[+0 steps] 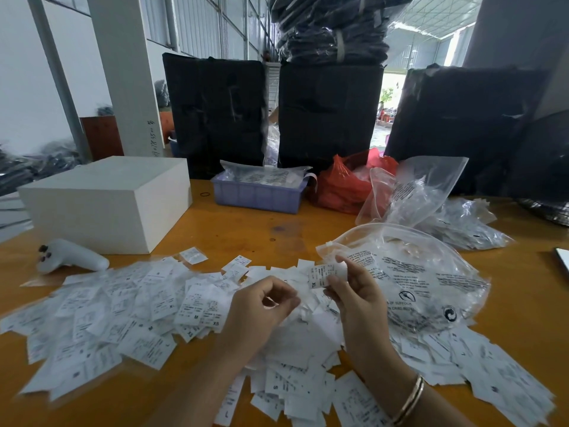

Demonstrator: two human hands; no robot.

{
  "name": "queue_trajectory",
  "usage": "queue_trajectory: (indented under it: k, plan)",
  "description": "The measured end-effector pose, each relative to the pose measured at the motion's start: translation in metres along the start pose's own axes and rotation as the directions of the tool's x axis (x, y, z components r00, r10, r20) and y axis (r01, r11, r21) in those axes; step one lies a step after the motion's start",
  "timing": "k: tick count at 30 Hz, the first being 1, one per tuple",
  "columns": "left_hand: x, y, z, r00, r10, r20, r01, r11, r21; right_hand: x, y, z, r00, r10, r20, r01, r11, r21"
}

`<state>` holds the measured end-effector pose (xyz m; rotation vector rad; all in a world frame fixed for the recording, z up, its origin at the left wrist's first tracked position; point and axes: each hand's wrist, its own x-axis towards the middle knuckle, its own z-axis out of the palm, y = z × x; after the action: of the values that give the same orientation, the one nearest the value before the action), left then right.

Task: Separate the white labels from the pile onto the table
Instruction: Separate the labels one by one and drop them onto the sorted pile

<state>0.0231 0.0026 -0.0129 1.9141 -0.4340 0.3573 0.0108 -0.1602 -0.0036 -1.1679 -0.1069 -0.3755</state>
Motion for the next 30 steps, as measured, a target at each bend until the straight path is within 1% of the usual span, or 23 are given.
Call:
queue_trajectory:
  k: [3, 10, 14, 17, 19, 24, 27, 30]
  plan:
    - [-0.0001, 0.0001, 0.0006, 0.999, 0.029, -0.025, -0.028, 0.999, 0.019, -0.0007, 0.0001, 0.0004, 1.0, -0.01, 0.011, 0.01, 1.0, 0.001]
    - [0.0014, 0.001, 0.0003, 0.999, 0.005, -0.052, -0.004, 1.0, 0.029, -0.0015, 0.0009, 0.0018, 0.998, -0.037, 0.045, 0.04, 0.997, -0.064]
    - [0.0013, 0.0011, -0.0017, 0.997, -0.003, -0.074, 0.003, 1.0, -0.002, -0.0025, 0.0025, 0.0026, 0.993, -0.08, 0.092, 0.1, 0.966, -0.237]
    - [0.0023, 0.0006, -0.0025, 0.997, -0.026, -0.067, 0.023, 0.999, -0.045, -0.0033, 0.0046, 0.0026, 0.98, -0.135, 0.143, 0.184, 0.891, -0.415]
    - [0.0031, -0.0001, -0.0029, 0.996, -0.04, -0.08, 0.035, 0.997, -0.063, -0.0033, 0.0055, 0.0021, 0.979, -0.137, 0.148, 0.191, 0.871, -0.452]
    - [0.0042, -0.0014, -0.0037, 0.992, -0.083, -0.097, 0.07, 0.989, -0.134, -0.0037, 0.0038, 0.0009, 0.979, -0.104, 0.176, 0.169, 0.897, -0.409]
    - [0.0043, -0.0005, -0.0037, 0.989, -0.126, -0.074, 0.106, 0.968, -0.229, -0.0036, 0.0037, 0.0015, 0.98, -0.092, 0.179, 0.156, 0.909, -0.387]
    - [0.0041, -0.0001, -0.004, 0.984, -0.177, -0.036, 0.156, 0.934, -0.32, -0.0026, 0.0035, -0.0002, 0.986, -0.065, 0.153, 0.111, 0.943, -0.314]
